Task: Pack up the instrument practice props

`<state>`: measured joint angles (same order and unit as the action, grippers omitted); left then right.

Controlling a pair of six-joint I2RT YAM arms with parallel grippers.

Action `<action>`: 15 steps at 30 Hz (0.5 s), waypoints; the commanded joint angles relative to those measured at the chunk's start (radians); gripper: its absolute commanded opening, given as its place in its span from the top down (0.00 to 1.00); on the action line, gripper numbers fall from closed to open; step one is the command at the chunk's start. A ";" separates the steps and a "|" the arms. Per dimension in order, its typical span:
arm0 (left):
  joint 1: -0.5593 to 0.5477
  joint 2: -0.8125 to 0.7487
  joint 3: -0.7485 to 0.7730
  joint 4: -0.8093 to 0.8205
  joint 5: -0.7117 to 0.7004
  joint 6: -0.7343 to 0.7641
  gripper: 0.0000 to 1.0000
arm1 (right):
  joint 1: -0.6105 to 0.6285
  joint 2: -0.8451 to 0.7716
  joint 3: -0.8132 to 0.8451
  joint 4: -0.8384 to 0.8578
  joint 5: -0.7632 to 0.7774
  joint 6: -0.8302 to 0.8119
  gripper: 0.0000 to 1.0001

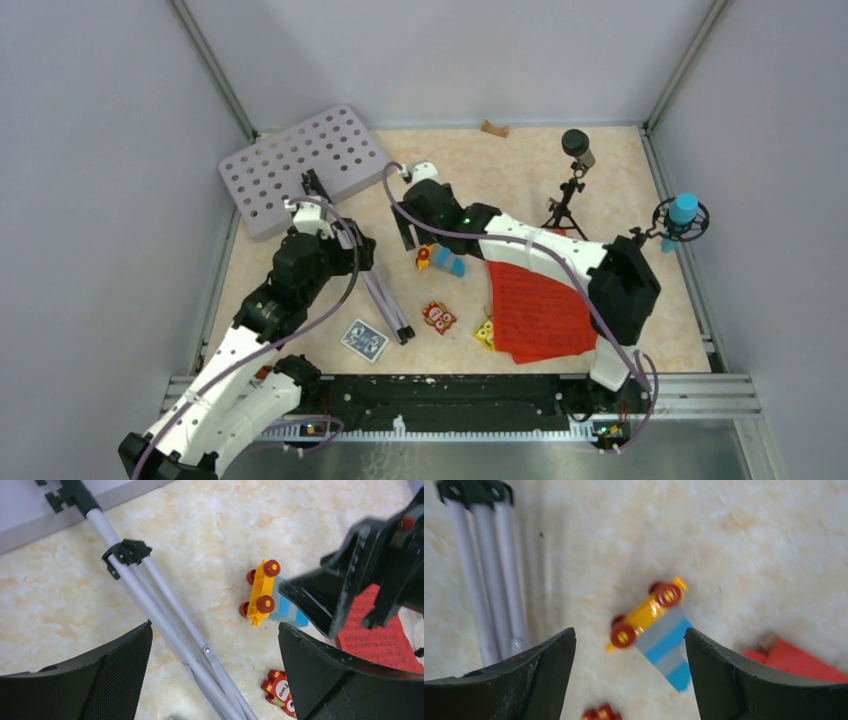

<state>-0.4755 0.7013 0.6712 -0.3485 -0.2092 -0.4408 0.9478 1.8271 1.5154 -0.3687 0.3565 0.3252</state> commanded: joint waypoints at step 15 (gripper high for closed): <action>-0.005 0.249 0.072 0.550 0.453 0.126 0.01 | -0.028 -0.775 -0.248 -0.342 0.123 -0.080 0.22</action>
<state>-0.4740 0.8593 0.7254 -0.0265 0.0826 -0.3180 0.9451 1.1702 1.2625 -0.6788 0.4229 0.3065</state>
